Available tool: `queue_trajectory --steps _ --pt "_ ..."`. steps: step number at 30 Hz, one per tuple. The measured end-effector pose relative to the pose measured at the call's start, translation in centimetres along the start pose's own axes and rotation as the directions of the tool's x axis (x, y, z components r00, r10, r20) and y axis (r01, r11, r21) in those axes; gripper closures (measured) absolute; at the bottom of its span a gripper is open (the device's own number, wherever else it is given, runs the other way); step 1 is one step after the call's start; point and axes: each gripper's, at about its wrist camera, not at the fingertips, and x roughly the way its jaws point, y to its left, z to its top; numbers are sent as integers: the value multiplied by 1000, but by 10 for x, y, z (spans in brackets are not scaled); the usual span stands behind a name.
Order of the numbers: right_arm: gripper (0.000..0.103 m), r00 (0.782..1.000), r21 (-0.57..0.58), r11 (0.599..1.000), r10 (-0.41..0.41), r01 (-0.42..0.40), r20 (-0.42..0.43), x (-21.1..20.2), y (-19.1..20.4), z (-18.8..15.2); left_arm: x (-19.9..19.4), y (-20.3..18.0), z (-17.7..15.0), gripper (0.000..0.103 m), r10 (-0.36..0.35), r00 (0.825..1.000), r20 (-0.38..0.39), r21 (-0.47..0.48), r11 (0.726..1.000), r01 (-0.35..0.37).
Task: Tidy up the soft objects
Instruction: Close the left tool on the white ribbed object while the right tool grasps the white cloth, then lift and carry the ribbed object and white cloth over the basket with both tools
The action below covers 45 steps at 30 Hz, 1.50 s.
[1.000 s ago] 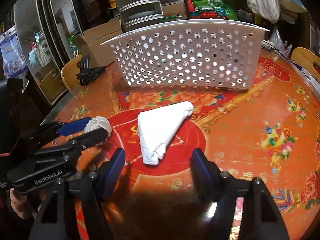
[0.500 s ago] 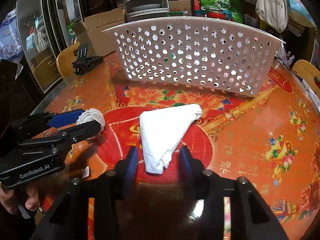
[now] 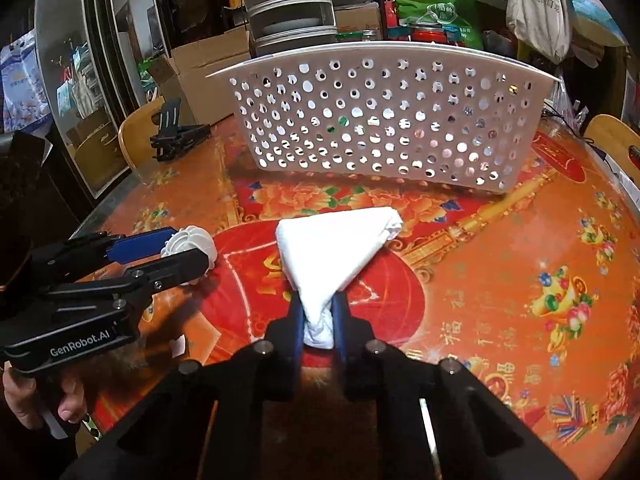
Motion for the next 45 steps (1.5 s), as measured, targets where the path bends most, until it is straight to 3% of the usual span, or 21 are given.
queue_trajectory --steps 21,28,37,45 --pt "91 993 8 1000 -6 5 120 -35 -10 -8 -26 -4 -2 61 2 996 90 54 999 -7" --pt "91 984 23 999 -28 24 176 -74 -30 1 -59 -1 26 61 -1 987 164 52 999 -8" --pt "91 976 34 999 -18 11 215 -98 -39 14 -75 -21 45 61 -50 981 188 85 996 34" --pt "91 969 -7 999 -28 31 244 -117 -41 55 -88 -25 99 61 -78 972 221 81 995 62"
